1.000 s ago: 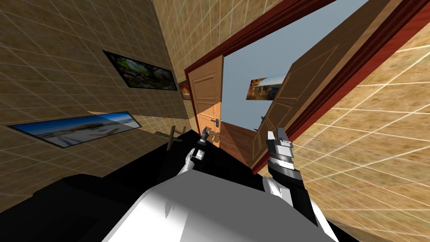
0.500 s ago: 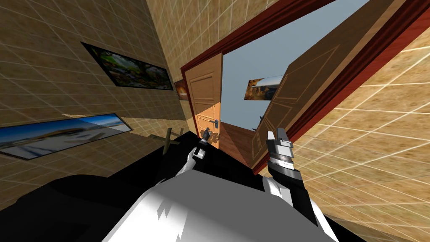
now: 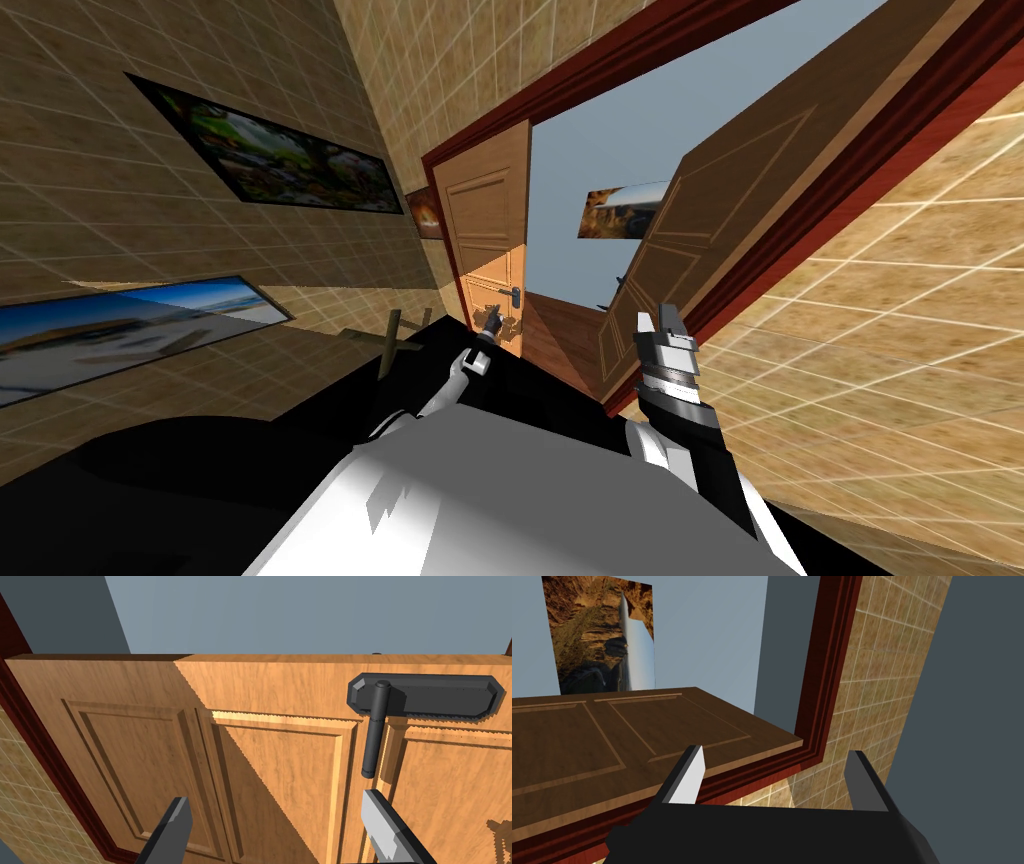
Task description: Push the door open
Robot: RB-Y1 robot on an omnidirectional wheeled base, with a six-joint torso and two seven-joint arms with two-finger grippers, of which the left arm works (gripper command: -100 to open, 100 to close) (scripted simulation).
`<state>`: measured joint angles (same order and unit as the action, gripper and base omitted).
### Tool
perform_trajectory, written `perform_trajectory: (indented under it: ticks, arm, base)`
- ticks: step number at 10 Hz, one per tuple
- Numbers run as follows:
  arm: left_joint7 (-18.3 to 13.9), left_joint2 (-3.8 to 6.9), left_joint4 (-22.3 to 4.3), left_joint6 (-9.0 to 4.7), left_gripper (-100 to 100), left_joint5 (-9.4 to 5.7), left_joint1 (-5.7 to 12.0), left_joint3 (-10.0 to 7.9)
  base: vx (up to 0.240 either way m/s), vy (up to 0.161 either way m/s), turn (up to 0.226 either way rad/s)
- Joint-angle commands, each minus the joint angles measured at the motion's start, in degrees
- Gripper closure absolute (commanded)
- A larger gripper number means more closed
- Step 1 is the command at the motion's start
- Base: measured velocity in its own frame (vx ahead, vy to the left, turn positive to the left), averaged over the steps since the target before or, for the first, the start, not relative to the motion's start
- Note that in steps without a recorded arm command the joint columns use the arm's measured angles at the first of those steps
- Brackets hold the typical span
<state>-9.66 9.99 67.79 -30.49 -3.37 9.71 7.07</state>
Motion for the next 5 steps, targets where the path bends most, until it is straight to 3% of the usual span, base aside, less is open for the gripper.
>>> perform_trajectory:
  ticks: [1, 4, 5]
  arm:
    - [-0.1, 0.10, -2.3, 0.38, -100, -0.26, 1.36, 0.32]
    - [-0.4, 0.52, -6.6, 0.77, -100, -0.79, 3.90, 0.86]
    - [-0.6, 0.77, -9.3, 1.02, -100, -1.12, 5.46, 1.18]
  base:
    - [0.071, 0.082, -0.080]
    - [0.065, 0.089, -0.076]
    - [0.090, 0.129, -0.147]
